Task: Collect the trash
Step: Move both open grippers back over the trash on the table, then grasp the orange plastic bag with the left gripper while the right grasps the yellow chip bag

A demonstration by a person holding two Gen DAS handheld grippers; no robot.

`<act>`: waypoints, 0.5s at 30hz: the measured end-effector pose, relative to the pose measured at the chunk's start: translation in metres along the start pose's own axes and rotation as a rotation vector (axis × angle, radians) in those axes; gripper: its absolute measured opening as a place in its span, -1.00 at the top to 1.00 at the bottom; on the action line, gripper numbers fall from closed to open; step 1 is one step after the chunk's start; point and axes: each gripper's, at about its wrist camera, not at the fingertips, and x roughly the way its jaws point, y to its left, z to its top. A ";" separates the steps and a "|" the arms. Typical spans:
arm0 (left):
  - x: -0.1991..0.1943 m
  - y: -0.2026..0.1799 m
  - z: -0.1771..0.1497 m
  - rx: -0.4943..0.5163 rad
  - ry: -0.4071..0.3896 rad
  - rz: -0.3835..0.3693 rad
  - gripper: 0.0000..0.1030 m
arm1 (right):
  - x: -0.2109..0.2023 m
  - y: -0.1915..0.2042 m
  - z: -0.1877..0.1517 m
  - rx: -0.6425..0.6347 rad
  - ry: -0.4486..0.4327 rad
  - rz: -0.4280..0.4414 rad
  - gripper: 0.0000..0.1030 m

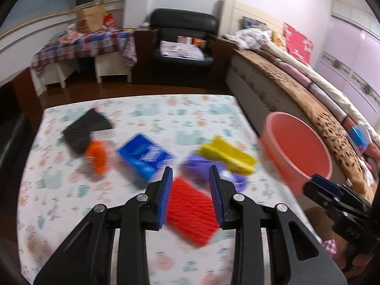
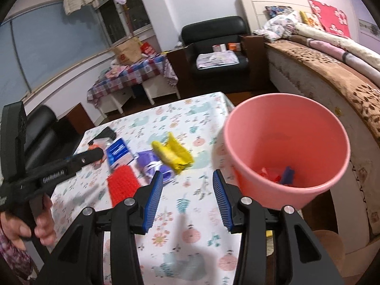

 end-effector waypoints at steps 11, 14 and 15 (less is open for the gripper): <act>0.003 0.097 0.002 -0.190 0.009 0.129 0.39 | 0.024 0.023 -0.005 -0.053 0.053 0.048 0.16; 0.010 0.105 0.007 -0.215 0.014 0.131 0.39 | 0.031 0.022 -0.005 -0.056 0.066 0.052 0.16; 0.015 0.106 0.009 -0.221 0.016 0.133 0.39 | 0.032 0.022 -0.004 -0.058 0.069 0.052 0.16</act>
